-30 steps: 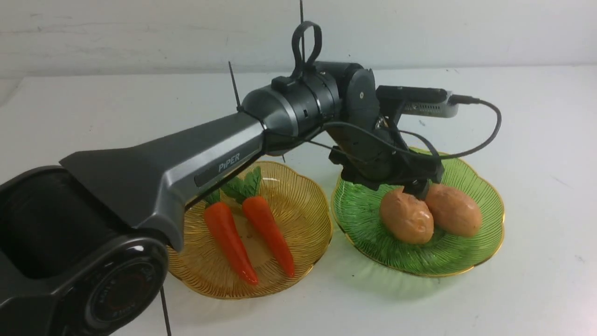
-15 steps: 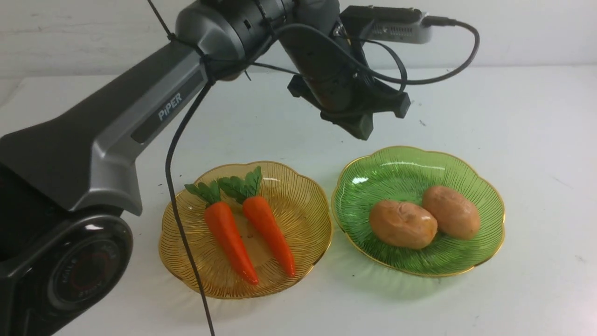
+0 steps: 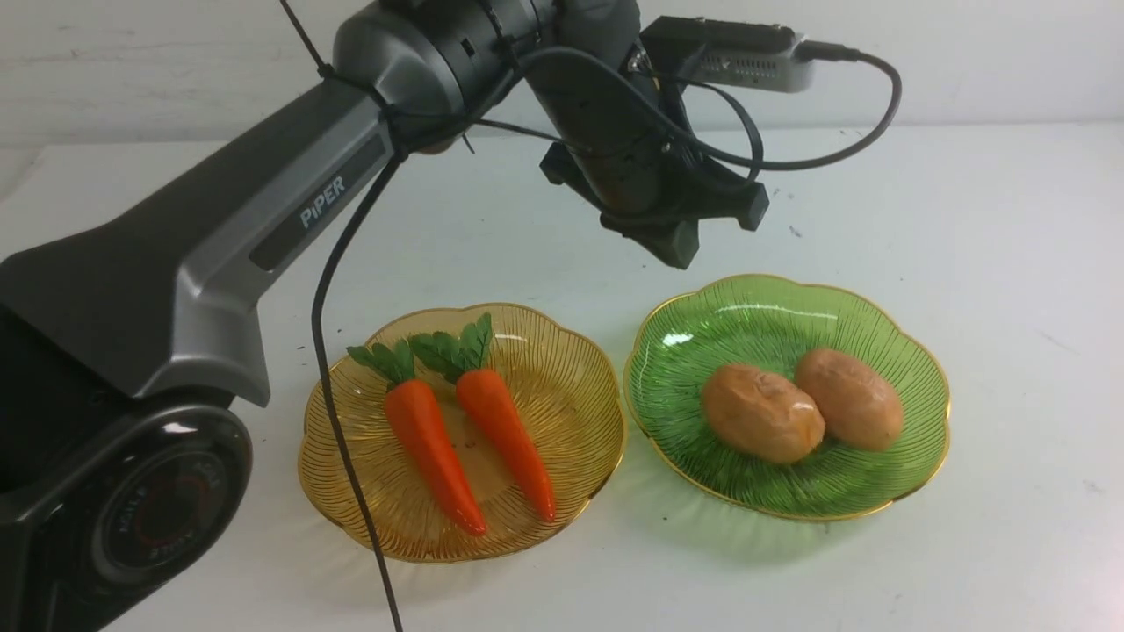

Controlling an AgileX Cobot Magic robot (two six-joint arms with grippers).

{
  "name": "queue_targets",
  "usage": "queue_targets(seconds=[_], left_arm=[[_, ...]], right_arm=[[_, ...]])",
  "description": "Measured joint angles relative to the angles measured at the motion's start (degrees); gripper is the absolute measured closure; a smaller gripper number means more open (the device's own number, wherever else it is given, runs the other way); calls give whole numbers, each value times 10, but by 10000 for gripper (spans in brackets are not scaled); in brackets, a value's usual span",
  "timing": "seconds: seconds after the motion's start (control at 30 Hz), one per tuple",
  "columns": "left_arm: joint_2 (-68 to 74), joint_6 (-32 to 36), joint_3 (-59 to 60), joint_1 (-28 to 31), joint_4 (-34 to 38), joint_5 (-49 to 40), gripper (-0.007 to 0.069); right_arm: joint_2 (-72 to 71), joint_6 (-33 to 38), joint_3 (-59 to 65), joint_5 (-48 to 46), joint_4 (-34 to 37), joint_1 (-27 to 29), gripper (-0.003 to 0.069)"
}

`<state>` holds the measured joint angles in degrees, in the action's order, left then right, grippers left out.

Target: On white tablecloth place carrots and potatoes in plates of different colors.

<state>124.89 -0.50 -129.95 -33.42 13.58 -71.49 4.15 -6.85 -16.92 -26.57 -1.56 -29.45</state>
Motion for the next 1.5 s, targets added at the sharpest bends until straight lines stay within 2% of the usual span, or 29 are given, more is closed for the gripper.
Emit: queue_targets(seconds=[0.13,0.4,0.53,0.7,0.9,1.17,1.37,1.5], left_arm=[[-14,0,-2,3,-1,0,628],[-81,24,-2,8,-23,-2,628],[-142,31,-2,8,-59,-4,628],[-247,48,83,8,-136,-4,628],[-385,45,274,15,-255,-5,628],[-601,-2,516,79,-289,-6,628],[-679,-34,606,94,-308,-9,627],[-761,-66,658,94,-309,16,627]], right_arm=[[-12,0,49,27,-1,25,674],[-47,0,178,37,-1,186,674],[-47,1,183,39,-1,222,674],[-47,1,183,40,-1,227,674],[-47,1,184,41,-1,227,674],[-47,1,184,42,-1,227,674],[-47,1,184,42,-1,233,674],[-47,1,184,43,-1,272,674]])
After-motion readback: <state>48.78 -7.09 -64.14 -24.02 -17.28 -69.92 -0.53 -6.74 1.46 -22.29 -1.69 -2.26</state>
